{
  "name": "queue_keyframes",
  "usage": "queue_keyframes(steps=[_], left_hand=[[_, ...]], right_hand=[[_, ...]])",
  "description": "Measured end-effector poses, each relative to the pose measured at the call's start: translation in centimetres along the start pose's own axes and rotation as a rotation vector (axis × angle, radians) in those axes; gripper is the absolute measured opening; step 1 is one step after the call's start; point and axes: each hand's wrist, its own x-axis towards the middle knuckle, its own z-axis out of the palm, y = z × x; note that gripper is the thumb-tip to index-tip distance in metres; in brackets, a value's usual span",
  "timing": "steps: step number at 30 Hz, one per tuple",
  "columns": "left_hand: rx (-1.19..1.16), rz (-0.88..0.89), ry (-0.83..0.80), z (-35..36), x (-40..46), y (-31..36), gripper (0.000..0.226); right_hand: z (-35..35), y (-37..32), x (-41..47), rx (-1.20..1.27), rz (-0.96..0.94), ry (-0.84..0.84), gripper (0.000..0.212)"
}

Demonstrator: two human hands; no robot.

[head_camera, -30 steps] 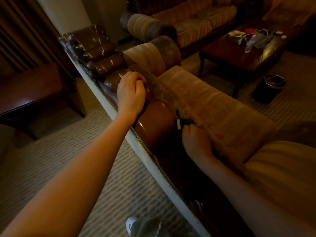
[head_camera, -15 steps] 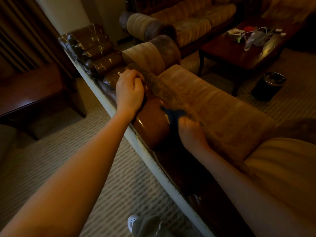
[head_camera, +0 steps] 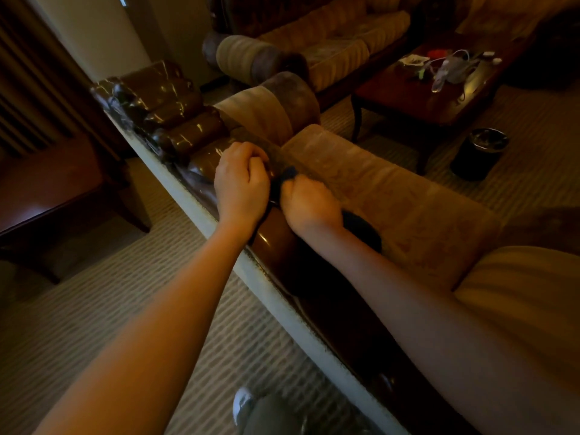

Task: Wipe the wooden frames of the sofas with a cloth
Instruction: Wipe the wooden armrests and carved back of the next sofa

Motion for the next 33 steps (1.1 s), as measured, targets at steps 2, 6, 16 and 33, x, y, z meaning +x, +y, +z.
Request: queue_keyframes(steps=[2,6,16,33], left_hand=[[-0.054,0.025,0.026,-0.2,-0.2,-0.1,0.024],[-0.237,-0.001,0.013,-0.8,0.0,-0.1,0.024],[-0.02,0.237,-0.737,-4.8,11.9,-3.2,0.027],[-0.031,0.577,-0.746,-2.3,11.8,-5.2,0.024]], right_hand=[[0.4,-1.5,2.3,-0.034,0.005,-0.097,0.037],[1.4,-2.8,6.2,0.045,-0.003,-0.239,0.027],[3.8,-5.6,-0.2,-0.395,0.134,0.253,0.041],[6.3,-9.1,-0.1,-0.575,0.368,0.388,0.037]])
